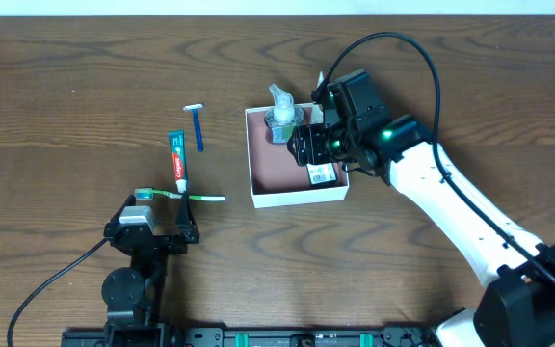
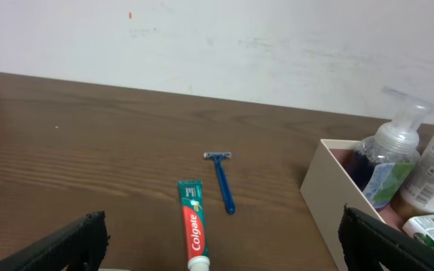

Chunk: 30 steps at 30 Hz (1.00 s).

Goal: Pack container
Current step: 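Lower the soap box into the box's right side and release, then lift the right gripper out and retract it to the right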

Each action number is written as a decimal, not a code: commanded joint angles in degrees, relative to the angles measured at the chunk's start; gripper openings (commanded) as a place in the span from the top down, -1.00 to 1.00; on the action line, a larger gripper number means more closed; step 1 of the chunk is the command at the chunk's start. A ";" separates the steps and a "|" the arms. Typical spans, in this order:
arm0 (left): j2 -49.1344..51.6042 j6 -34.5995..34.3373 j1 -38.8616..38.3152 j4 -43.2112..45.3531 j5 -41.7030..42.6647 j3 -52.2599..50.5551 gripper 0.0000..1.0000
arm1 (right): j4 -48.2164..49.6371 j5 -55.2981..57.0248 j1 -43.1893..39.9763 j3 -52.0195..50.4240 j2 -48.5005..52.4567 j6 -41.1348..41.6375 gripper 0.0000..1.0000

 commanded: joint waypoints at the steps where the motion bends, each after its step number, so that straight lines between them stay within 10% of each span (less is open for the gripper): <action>1: 0.07 -0.28 -0.17 -2.12 0.68 -0.90 -0.96 | 0.17 0.52 0.22 0.28 -1.31 -1.40 -0.61; 30: 0.07 -0.28 -0.17 -2.12 0.68 -0.90 -0.96 | 6.08 -2.91 -0.37 5.90 -7.15 -11.26 -0.64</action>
